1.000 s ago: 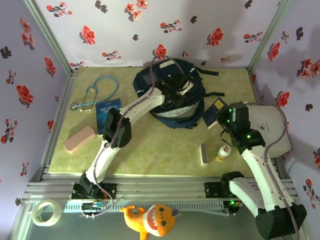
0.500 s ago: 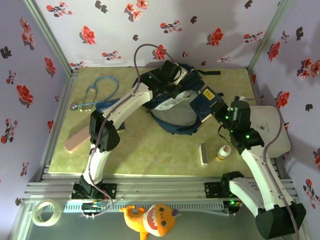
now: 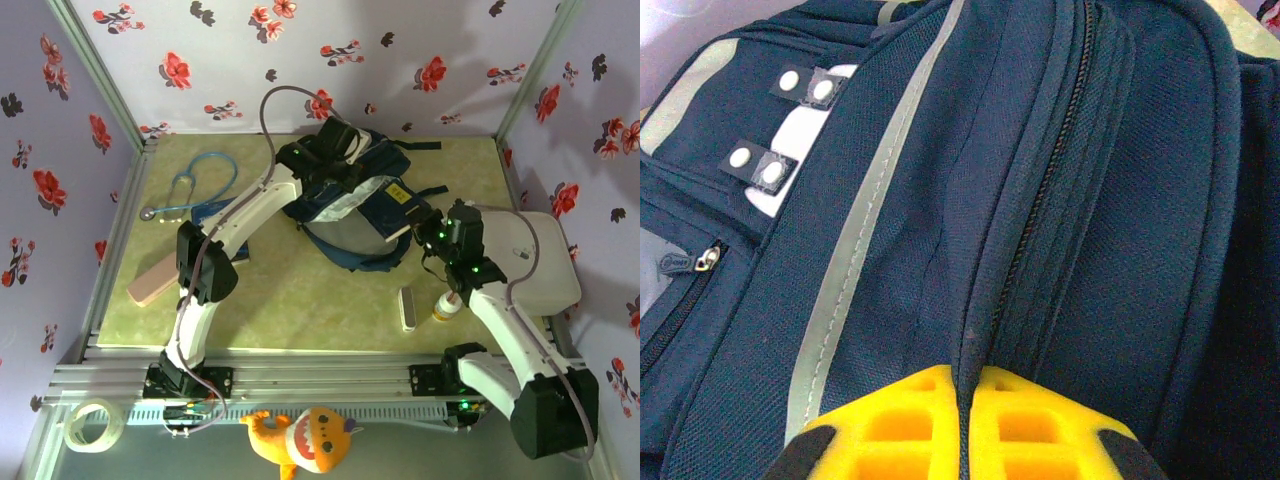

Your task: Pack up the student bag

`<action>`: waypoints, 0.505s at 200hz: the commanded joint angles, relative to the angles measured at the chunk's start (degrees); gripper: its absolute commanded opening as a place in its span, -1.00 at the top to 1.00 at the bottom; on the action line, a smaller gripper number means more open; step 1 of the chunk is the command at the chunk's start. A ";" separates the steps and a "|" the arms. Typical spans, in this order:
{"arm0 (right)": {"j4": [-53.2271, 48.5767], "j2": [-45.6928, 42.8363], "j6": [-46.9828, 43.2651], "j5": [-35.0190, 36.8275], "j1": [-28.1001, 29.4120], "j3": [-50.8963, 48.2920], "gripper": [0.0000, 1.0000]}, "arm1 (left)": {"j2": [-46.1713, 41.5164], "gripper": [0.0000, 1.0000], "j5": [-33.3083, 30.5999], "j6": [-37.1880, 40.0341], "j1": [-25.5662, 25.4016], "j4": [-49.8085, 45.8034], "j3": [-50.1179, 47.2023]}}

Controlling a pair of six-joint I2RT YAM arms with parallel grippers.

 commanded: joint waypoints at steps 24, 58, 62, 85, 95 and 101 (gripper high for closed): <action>16.21 8.11 6.38 -0.61 2.90 1.09 0.82 | -5.40 1.00 2.76 -3.61 0.54 6.09 3.98; 16.03 16.33 5.11 3.86 5.21 4.94 0.80 | -5.93 1.00 3.71 -4.24 0.72 5.78 3.98; 16.04 17.54 4.92 4.54 5.57 5.47 0.80 | -5.95 1.00 3.91 -4.26 0.77 5.78 3.89; 13.43 25.88 0.23 7.21 7.40 9.77 0.79 | -5.85 1.00 4.56 -4.25 1.14 5.63 3.64; 13.98 29.43 0.56 7.63 7.44 10.35 0.79 | -5.64 1.00 5.14 -4.51 1.51 5.22 3.70; 15.44 31.19 1.04 8.05 7.44 10.19 0.79 | -5.75 1.00 5.65 -4.72 1.69 4.95 3.56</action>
